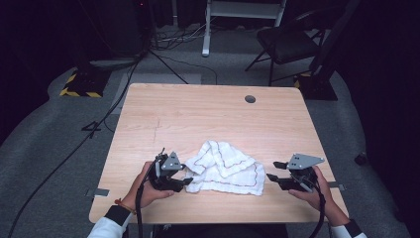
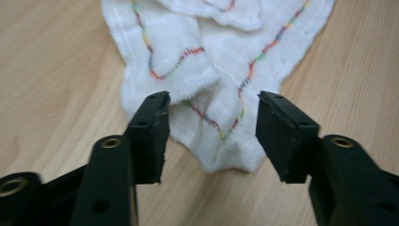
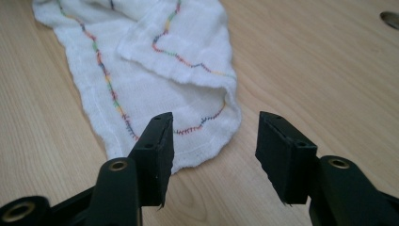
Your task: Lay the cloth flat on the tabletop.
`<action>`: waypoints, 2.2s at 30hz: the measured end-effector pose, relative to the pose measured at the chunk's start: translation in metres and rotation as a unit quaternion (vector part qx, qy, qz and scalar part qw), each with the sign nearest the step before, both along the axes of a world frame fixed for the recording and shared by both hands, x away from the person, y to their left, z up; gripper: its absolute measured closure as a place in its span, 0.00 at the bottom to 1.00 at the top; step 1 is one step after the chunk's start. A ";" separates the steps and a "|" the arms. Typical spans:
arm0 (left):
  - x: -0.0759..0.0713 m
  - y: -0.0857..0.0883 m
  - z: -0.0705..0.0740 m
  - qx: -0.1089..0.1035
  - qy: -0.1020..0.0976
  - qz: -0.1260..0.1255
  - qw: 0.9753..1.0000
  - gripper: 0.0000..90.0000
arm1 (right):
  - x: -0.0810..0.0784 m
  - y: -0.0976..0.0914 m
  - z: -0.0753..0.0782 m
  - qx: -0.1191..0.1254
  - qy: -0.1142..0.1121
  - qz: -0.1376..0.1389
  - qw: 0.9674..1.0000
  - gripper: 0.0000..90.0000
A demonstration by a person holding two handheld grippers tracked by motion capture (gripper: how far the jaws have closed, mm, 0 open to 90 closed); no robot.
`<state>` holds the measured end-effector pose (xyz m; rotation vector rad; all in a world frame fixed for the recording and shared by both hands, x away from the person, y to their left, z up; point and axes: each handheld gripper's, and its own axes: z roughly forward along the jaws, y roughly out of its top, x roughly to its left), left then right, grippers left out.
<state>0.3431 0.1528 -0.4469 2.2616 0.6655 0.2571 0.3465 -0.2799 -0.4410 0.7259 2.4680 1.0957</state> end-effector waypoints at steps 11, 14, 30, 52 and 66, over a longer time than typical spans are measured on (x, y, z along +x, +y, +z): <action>0.063 -0.033 -0.027 0.028 0.040 0.013 0.999 0.58 | 0.000 0.044 -0.028 -0.036 0.027 0.059 0.997 0.55; 0.073 -0.037 -0.033 0.041 0.039 0.008 0.998 0.65 | 0.002 0.047 -0.037 -0.055 0.034 0.062 0.996 0.55; 0.115 -0.030 -0.028 0.078 -0.009 0.040 0.996 0.94 | 0.013 0.025 -0.042 -0.068 0.081 0.026 0.994 0.62; 0.124 -0.023 -0.006 0.009 -0.022 0.104 0.994 0.36 | 0.016 0.029 -0.017 -0.048 0.039 0.048 0.997 0.55; 0.049 -0.051 -0.041 0.056 0.034 -0.067 0.996 0.47 | 0.052 0.128 -0.026 -0.044 0.021 0.135 0.990 0.54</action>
